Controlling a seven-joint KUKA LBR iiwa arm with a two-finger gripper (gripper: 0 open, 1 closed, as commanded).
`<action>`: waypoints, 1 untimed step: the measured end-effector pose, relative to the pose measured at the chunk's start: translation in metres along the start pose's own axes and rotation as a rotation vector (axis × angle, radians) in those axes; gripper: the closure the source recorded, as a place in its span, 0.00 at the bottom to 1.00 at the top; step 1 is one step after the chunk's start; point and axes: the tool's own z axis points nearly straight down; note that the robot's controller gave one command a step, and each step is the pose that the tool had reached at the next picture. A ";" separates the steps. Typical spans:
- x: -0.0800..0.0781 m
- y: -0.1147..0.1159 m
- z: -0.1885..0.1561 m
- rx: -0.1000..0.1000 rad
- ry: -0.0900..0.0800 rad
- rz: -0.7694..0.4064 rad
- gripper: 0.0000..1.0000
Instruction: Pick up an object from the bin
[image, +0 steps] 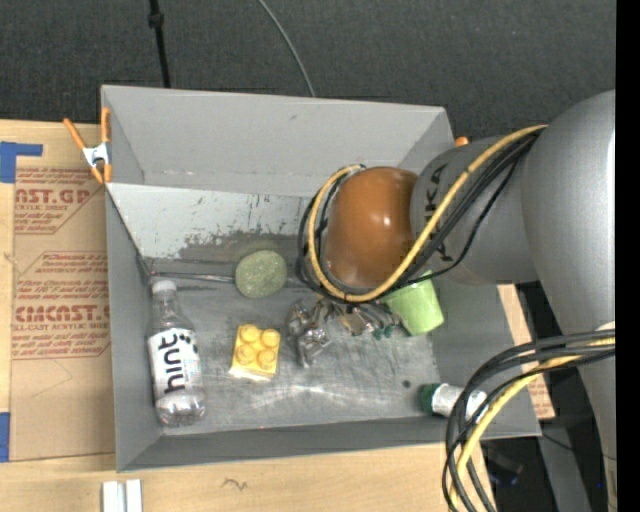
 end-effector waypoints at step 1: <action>-0.002 0.000 0.001 0.001 -0.011 0.000 0.00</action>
Offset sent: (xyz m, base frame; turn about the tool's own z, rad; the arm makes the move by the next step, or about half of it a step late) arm 0.0000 0.0000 0.0000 0.0000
